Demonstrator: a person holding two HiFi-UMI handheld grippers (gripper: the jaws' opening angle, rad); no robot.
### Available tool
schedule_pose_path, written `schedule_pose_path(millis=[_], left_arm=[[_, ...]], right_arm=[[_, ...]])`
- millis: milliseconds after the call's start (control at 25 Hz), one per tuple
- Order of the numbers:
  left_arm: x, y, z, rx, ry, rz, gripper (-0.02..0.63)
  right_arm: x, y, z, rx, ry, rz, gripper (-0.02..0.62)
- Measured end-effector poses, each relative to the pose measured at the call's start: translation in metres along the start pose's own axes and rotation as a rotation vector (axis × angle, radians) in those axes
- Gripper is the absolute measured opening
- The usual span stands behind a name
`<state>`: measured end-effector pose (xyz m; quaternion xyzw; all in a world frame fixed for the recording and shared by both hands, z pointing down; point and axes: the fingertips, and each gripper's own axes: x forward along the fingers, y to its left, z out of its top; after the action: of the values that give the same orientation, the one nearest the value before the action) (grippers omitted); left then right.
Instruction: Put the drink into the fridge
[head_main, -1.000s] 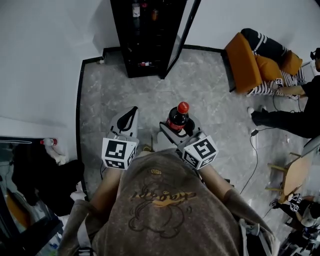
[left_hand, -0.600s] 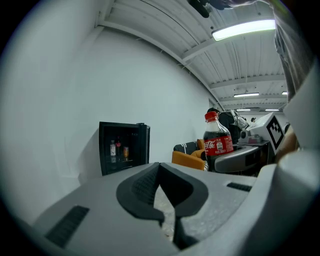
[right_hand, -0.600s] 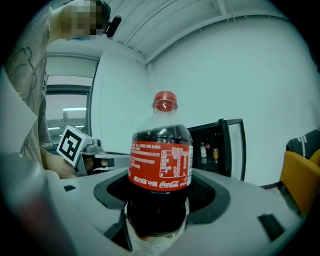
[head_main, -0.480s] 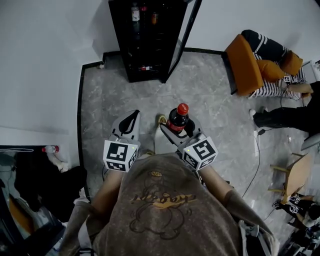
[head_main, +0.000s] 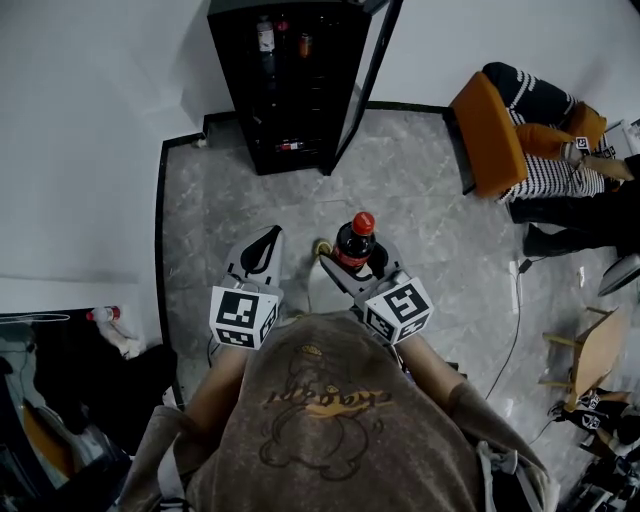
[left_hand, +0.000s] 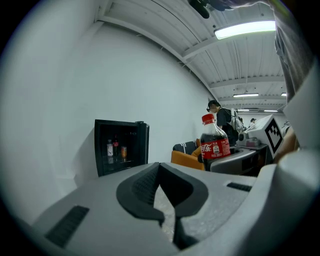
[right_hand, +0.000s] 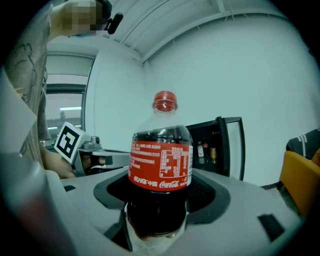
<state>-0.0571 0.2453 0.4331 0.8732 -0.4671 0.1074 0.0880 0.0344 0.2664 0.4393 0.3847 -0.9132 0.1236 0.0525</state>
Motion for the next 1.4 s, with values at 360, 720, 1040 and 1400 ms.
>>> schedule_pose_path(millis=[360, 720, 1040, 1400], left_arm=[[0.049, 0.020, 0.027, 0.013, 0.000, -0.012, 0.005], [0.107, 0.054, 0.056, 0.012, 0.007, 0.009, 0.005], [0.172, 0.081, 0.074, -0.007, -0.003, 0.047, 0.005], [0.228, 0.102, 0.099, -0.022, -0.016, 0.099, 0.005]], right_arm=[[0.035, -0.042, 0.020, 0.009, 0.002, 0.023, 0.305], [0.086, -0.090, 0.047, 0.008, 0.004, 0.073, 0.305], [0.128, -0.149, 0.065, -0.002, 0.016, 0.116, 0.305], [0.160, -0.197, 0.091, 0.004, 0.006, 0.168, 0.305]])
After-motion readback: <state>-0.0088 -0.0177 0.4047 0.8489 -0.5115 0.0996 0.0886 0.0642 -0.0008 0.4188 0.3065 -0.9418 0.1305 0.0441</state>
